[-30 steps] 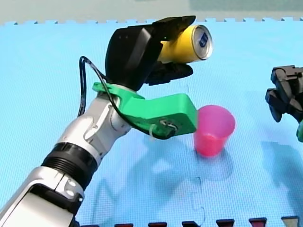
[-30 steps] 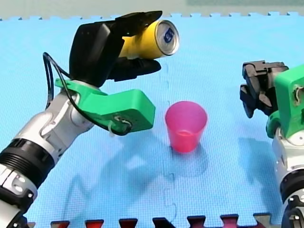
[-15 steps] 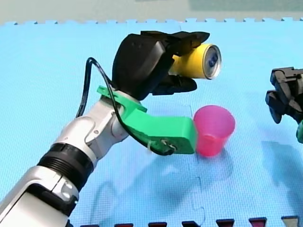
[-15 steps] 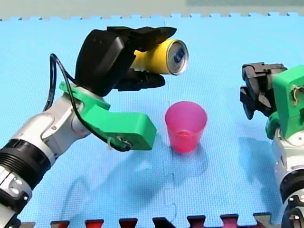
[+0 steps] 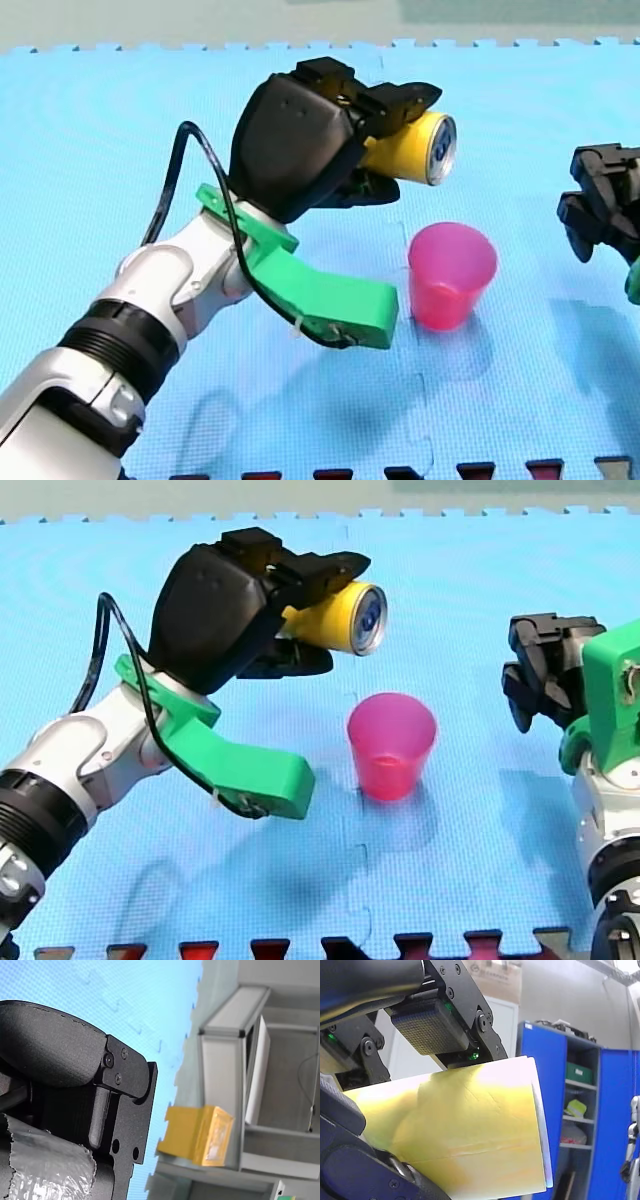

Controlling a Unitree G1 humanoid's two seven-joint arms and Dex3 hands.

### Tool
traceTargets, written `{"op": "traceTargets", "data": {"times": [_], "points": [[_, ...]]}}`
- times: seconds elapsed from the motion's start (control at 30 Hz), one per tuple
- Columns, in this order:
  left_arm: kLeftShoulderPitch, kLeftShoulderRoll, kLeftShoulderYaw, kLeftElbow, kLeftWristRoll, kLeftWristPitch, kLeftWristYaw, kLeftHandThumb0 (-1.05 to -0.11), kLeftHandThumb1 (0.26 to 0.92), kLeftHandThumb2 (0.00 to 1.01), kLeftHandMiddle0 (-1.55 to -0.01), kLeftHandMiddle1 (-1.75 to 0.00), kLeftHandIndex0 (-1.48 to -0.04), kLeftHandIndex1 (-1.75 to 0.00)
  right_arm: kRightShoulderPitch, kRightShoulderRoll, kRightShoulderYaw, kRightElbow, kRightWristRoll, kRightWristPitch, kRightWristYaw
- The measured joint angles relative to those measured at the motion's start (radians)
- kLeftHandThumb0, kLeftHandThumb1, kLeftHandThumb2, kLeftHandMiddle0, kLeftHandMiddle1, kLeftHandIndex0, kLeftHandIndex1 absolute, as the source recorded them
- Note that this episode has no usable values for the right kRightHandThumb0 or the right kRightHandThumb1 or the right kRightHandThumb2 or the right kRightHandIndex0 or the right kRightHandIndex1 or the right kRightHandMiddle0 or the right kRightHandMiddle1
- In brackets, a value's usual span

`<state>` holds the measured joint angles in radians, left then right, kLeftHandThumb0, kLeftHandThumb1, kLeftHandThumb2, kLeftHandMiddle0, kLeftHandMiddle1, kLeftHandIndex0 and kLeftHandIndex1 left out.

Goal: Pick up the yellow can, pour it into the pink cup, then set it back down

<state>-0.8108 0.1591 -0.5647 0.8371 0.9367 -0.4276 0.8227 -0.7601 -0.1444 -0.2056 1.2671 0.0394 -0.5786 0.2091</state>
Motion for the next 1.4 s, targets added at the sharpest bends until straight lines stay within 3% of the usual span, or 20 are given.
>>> {"op": "traceTargets", "data": {"times": [0.3,0.4,0.53,1.23,1.4], "points": [[-0.006,0.003,-0.031,0.013,0.032,0.024,0.059,-0.324,0.833,0.00,-1.03,-1.07,-1.21,0.00,0.000,0.000,0.002,0.000,-0.005,-0.002,-0.007],[-0.008,0.004,-0.038,0.016,0.040,0.033,0.072,-0.322,0.834,0.00,-1.07,-0.91,-1.19,0.00,0.000,0.000,0.008,-0.002,-0.013,-0.007,-0.021],[-0.008,0.004,-0.047,0.016,0.044,0.043,0.083,-0.316,0.836,0.00,-1.08,-0.85,-1.10,0.00,0.001,0.000,0.013,-0.004,-0.016,-0.008,-0.029],[-0.029,0.008,-0.101,0.046,0.091,0.082,0.173,-0.305,0.858,0.00,-1.07,-0.83,-1.17,-0.01,0.005,0.000,0.017,-0.006,-0.017,-0.011,-0.045],[-0.032,0.007,-0.114,0.052,0.107,0.106,0.184,-0.308,0.860,0.00,-1.11,-0.67,-1.12,0.00,0.005,0.000,0.018,-0.006,-0.017,-0.013,-0.047]]}}
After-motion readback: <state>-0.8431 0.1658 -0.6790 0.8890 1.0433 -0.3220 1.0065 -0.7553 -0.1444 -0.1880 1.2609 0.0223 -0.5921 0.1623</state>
